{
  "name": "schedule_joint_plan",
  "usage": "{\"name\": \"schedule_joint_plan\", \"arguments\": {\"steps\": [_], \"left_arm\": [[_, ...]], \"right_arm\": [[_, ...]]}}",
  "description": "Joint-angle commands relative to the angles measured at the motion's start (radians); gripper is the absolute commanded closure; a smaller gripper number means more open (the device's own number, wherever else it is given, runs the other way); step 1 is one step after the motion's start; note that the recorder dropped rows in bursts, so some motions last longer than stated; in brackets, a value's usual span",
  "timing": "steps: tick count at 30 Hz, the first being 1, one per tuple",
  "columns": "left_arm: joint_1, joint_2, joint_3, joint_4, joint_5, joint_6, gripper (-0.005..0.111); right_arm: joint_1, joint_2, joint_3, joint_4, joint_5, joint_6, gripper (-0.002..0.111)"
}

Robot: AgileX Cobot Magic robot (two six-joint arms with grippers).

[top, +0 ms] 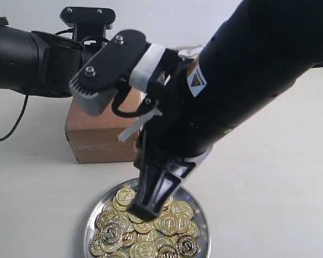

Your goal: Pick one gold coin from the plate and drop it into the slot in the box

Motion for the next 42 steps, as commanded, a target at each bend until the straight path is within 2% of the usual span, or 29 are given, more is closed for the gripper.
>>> {"name": "schedule_joint_plan", "arguments": {"steps": [1,4,5,7,9,11,15,22,25,28,32,35,38,42], "left_arm": [[0.005,0.004,-0.005,-0.002,0.032,0.02,0.107],[0.005,0.004,-0.005,-0.002,0.071,-0.003,0.107],[0.005,0.004,-0.005,0.04,0.083,-0.059,0.107],[0.005,0.002,0.01,0.238,0.131,-0.295,0.107],[0.005,0.0,0.031,0.564,0.175,-0.665,0.107],[0.005,0.0,0.041,0.68,0.18,-0.813,0.107],[0.005,-0.007,0.053,0.681,0.174,-0.761,0.107],[0.005,-0.026,0.053,0.723,0.177,-0.775,0.107],[0.017,-0.03,0.056,0.845,0.192,-0.898,0.107],[0.045,-0.035,0.056,1.056,0.231,-1.108,0.107],[0.095,-0.036,0.054,1.476,0.29,-1.53,0.107],[0.12,-0.055,0.051,1.699,0.329,-1.737,0.107],[0.141,-0.079,0.029,1.762,0.412,-1.79,0.107],[0.17,-0.115,-0.065,1.732,0.653,-1.715,0.107]], "right_arm": [[0.001,-0.008,-0.003,-0.114,-0.208,0.154,0.108],[0.001,-0.008,-0.003,-0.126,-0.289,0.144,0.108],[0.001,-0.008,-0.003,-0.132,-0.294,0.137,0.108],[0.001,-0.008,-0.003,-0.126,-0.294,0.135,0.108],[0.001,-0.008,-0.003,-0.126,-0.296,0.135,0.108],[0.001,-0.008,-0.003,-0.126,-0.296,0.135,0.108],[0.001,-0.008,-0.003,-0.126,-0.296,0.135,0.108],[0.001,-0.008,-0.003,-0.122,-0.296,0.135,0.108],[0.001,-0.008,-0.003,-0.122,-0.296,0.135,0.108],[0.001,-0.008,-0.003,-0.122,-0.296,0.135,0.108],[0.001,-0.008,-0.003,-0.122,-0.296,0.135,0.108],[0.001,-0.008,-0.003,-0.122,-0.296,0.135,0.108],[0.001,-0.008,-0.003,-0.122,-0.299,0.135,0.108],[0.001,-0.008,-0.003,-0.122,-0.3,0.135,0.108]]}}
